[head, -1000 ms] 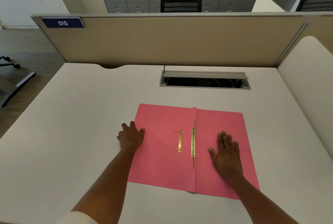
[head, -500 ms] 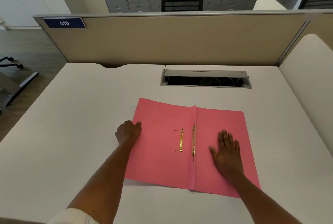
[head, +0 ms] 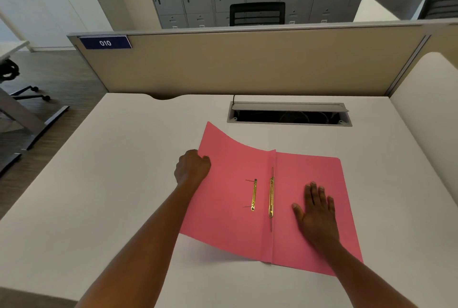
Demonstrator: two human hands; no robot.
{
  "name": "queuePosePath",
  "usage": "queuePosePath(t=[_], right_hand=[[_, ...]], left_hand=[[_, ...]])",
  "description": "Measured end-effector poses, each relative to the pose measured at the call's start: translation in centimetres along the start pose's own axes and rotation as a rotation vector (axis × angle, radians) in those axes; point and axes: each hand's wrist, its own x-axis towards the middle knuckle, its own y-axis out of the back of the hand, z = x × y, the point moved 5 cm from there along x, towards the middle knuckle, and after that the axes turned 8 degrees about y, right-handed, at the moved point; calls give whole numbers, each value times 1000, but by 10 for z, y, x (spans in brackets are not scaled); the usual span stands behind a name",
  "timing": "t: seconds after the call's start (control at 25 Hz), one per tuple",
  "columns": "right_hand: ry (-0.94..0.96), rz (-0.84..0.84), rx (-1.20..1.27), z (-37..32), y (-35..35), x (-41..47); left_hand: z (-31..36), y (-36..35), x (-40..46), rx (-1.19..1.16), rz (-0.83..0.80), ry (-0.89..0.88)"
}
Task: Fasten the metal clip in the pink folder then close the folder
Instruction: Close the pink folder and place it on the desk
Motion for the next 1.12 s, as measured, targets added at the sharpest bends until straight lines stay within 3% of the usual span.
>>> queuePosePath(t=[0.2, 0.4, 0.68, 0.92, 1.12], right_hand=[[9, -1, 39, 2, 1, 0], [10, -1, 69, 1, 3, -1], [28, -36, 102, 4, 10, -2], [10, -68, 104, 25, 15, -8], [-5, -73, 64, 60, 27, -14]], left_hand=[[41, 10, -29, -81, -169, -142], [85, 5, -73, -210, -519, -258], [135, -45, -141, -401, -879, -355], [156, -107, -172, -460, -990, -113], [172, -151, -197, -457, -926, -106]])
